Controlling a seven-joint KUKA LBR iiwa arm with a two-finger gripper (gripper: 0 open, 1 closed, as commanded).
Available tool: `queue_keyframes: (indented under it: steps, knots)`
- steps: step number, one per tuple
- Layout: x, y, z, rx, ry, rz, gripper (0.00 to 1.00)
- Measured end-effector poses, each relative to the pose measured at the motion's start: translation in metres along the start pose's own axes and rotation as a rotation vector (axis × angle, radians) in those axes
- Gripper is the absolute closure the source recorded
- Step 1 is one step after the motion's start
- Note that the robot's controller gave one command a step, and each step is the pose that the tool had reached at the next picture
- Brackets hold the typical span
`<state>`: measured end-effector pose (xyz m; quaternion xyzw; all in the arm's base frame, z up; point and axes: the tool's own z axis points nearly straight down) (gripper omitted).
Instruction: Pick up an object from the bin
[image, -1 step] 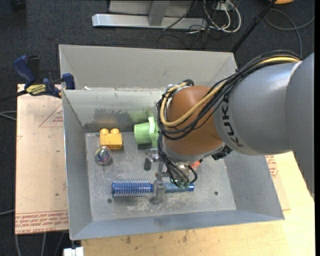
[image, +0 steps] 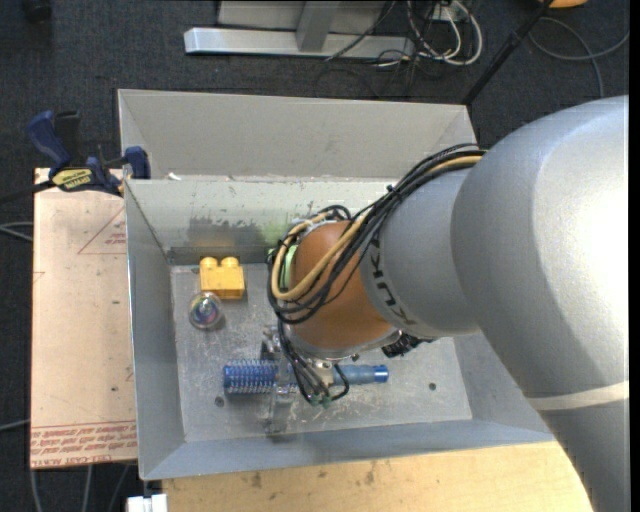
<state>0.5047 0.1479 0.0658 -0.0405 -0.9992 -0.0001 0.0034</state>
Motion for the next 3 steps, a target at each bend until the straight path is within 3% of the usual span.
queue_keyframes:
  steps: [1,2,3]
  knots:
    - [-0.002,-0.001,-0.003,-0.001,-0.004,0.005,1.0]
    - [0.012,0.004,-0.129,-0.003,-0.012,-0.05,1.0]
    - [-0.019,-0.047,-0.196,0.002,-0.014,-0.468,1.0]
